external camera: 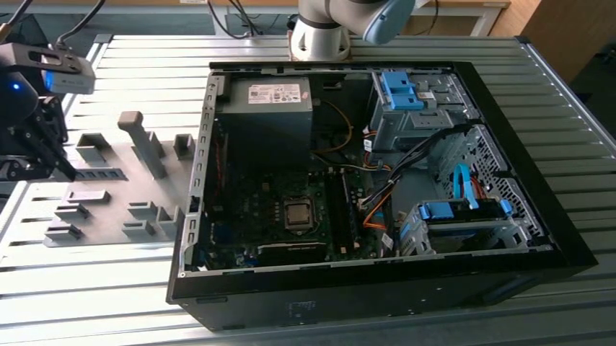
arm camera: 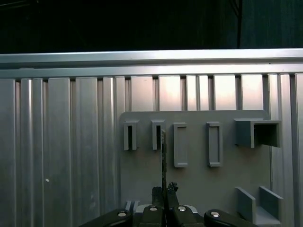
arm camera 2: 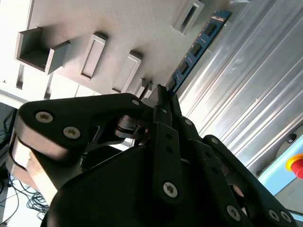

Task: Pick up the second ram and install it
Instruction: 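Pick up the second ram and move it above second insertion slot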

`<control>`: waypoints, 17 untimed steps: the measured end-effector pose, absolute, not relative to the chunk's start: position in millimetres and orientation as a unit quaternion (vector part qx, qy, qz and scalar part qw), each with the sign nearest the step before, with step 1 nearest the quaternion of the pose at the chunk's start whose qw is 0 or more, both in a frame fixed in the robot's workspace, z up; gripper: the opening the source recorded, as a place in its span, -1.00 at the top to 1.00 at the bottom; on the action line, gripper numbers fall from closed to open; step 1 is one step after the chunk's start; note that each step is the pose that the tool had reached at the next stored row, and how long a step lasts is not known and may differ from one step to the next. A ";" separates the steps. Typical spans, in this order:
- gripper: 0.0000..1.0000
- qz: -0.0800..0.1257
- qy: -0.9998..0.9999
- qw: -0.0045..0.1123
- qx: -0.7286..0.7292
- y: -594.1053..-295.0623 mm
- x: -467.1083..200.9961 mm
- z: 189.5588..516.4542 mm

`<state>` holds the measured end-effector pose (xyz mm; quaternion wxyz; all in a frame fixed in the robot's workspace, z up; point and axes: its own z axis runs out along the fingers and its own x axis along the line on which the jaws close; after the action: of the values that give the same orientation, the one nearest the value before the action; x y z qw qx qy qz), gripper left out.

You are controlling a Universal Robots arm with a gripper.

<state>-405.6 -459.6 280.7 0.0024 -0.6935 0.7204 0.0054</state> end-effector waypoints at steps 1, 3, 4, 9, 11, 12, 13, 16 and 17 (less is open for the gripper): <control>0.73 0.005 0.720 0.002 -0.693 -459.7 -405.6 281.5; 0.73 0.005 0.720 0.002 -0.694 -459.7 -405.6 282.7; 0.73 0.005 0.720 0.002 -0.694 -459.7 -405.6 283.4; 0.73 0.005 0.720 0.002 -0.693 -459.6 -405.6 286.1; 0.73 0.005 0.720 0.002 -0.694 -459.6 -405.6 287.1; 0.73 0.005 0.720 0.002 -0.694 -459.6 -405.6 287.5; 0.73 0.005 0.720 0.002 -0.694 -459.7 -405.6 287.9; 0.73 0.005 0.720 0.002 -0.694 -459.7 -405.6 289.7; 0.73 0.005 0.720 0.002 -0.694 -459.7 -405.6 290.3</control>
<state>-405.6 -459.7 290.3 0.0024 -0.6935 0.7204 0.0054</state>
